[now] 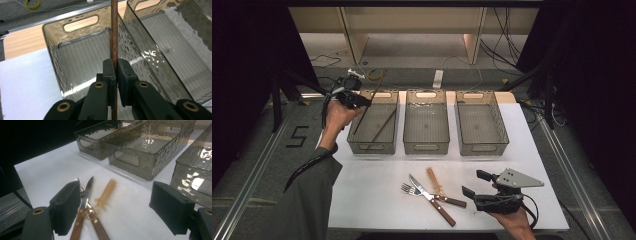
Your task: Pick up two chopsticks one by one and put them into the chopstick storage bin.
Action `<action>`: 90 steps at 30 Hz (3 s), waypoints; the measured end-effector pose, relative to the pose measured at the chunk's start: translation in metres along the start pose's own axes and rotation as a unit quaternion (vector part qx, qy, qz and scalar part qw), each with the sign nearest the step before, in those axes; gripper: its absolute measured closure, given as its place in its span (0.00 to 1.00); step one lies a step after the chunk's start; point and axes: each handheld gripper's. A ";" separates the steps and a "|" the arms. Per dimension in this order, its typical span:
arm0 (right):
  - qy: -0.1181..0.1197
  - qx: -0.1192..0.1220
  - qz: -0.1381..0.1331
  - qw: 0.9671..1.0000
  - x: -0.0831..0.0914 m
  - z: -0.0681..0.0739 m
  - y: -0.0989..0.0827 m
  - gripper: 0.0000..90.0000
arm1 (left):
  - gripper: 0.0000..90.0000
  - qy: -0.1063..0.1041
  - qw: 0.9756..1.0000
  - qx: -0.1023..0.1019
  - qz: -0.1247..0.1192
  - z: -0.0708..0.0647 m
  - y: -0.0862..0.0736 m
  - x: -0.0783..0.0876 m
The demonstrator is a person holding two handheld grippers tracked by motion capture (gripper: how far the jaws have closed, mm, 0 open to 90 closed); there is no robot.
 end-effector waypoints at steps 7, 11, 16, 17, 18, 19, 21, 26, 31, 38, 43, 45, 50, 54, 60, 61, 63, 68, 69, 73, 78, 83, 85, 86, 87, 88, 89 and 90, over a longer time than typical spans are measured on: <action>0.000 0.000 -0.001 1.000 0.000 0.000 0.000 0.28 | 0.94 0.003 1.000 0.002 -0.001 -0.001 -0.007 -0.011; -0.001 0.000 -0.001 1.000 0.000 0.000 0.000 0.28 | 0.94 0.011 1.000 0.001 -0.002 -0.002 -0.011 -0.015; -0.001 0.000 0.001 1.000 0.000 0.001 0.000 0.28 | 0.94 0.016 1.000 -0.002 -0.003 -0.003 -0.015 -0.019; -0.001 0.000 0.001 1.000 0.000 0.001 0.000 0.28 | 0.94 0.018 1.000 -0.006 0.000 -0.003 -0.016 -0.020; -0.001 0.000 0.001 1.000 0.000 0.001 0.000 0.28 | 0.94 0.018 1.000 -0.008 0.004 -0.002 -0.017 -0.021; -0.001 0.000 0.001 1.000 0.000 0.001 0.000 0.28 | 0.94 0.017 1.000 -0.006 0.006 -0.002 -0.018 -0.023; -0.001 0.000 0.001 1.000 0.000 0.000 0.000 0.28 | 0.94 0.014 1.000 0.001 0.003 0.000 -0.021 -0.023; 0.000 0.000 0.002 1.000 -0.001 0.001 0.000 0.28 | 0.94 0.011 1.000 -0.001 0.008 -0.001 -0.025 -0.027; 0.000 0.000 0.001 1.000 0.000 0.001 0.000 0.28 | 0.94 0.011 1.000 -0.005 0.016 -0.003 -0.026 -0.032; 0.000 -0.001 0.000 1.000 0.000 0.001 0.000 0.28 | 0.84 -0.003 0.999 -0.013 0.029 -0.007 -0.025 -0.035; 0.001 -0.002 0.000 1.000 0.000 0.000 0.000 0.28 | 0.69 -0.023 1.000 0.001 0.013 -0.007 -0.024 -0.029; 0.000 -0.002 0.000 1.000 0.000 0.001 0.000 0.28 | 0.65 -0.025 1.000 0.002 0.003 -0.010 -0.024 -0.024; 0.002 -0.001 0.008 1.000 -0.001 0.002 0.000 0.28 | 0.49 -0.038 0.999 0.022 -0.024 -0.017 -0.025 -0.010; -0.006 -0.005 0.016 1.000 -0.002 0.001 0.001 0.28 | 0.38 -0.052 0.998 0.024 -0.028 -0.026 -0.029 0.002; -0.014 -0.004 0.028 0.999 -0.005 0.001 0.004 0.28 | 0.31 -0.071 0.995 0.038 -0.053 -0.039 -0.044 0.021; -0.015 -0.004 0.031 0.999 -0.006 0.001 0.004 0.28 | 0.30 -0.074 0.995 0.040 -0.057 -0.042 -0.047 0.024; -0.017 -0.002 0.038 0.999 -0.009 0.001 0.006 0.28 | 0.28 -0.086 0.992 0.059 -0.073 -0.046 -0.055 0.032; -0.018 -0.001 0.055 0.998 -0.017 0.001 0.009 0.27 | 0.24 -0.089 0.991 0.051 -0.083 -0.058 -0.066 0.040; -0.020 0.000 0.060 0.998 -0.019 0.002 0.010 0.27 | 0.24 -0.092 0.991 0.050 -0.087 -0.060 -0.069 0.041; -0.025 0.004 0.072 0.997 -0.026 0.003 0.013 0.27 | 0.24 -0.089 0.989 0.047 -0.104 -0.069 -0.076 0.044; -0.029 0.012 0.083 0.996 -0.034 0.005 0.020 0.28 | 0.24 -0.107 0.985 0.043 -0.126 -0.084 -0.088 0.047; -0.037 0.011 0.103 0.994 -0.044 0.004 0.026 0.29 | 0.23 -0.116 0.983 0.026 -0.143 -0.101 -0.105 0.045; -0.039 0.011 0.113 0.993 -0.048 0.005 0.027 0.30 | 0.23 -0.119 0.982 0.022 -0.148 -0.105 -0.108 0.047; -0.043 0.012 0.117 0.992 -0.051 0.006 0.027 0.30 | 0.23 -0.115 0.982 0.016 -0.151 -0.108 -0.109 0.048; -0.046 0.014 0.124 0.991 -0.054 0.007 0.028 0.30 | 0.23 -0.112 0.982 0.011 -0.154 -0.110 -0.110 0.049; -0.045 0.013 0.128 0.991 -0.057 0.007 0.028 0.30 | 0.23 -0.110 0.982 0.007 -0.154 -0.112 -0.112 0.050; -0.044 0.013 0.131 0.990 -0.060 0.007 0.029 0.30 | 0.23 -0.109 0.982 0.005 -0.153 -0.114 -0.113 0.050; -0.047 0.013 0.138 0.989 -0.063 0.008 0.029 0.31 | 0.23 -0.108 0.982 0.003 -0.153 -0.116 -0.115 0.050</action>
Point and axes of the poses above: each handheld gripper's, and its own axes: x roughly backward along the jaws, y roughly out of its top, z roughly to its left, and after that the axes turned 14 degrees about -x, right-handed
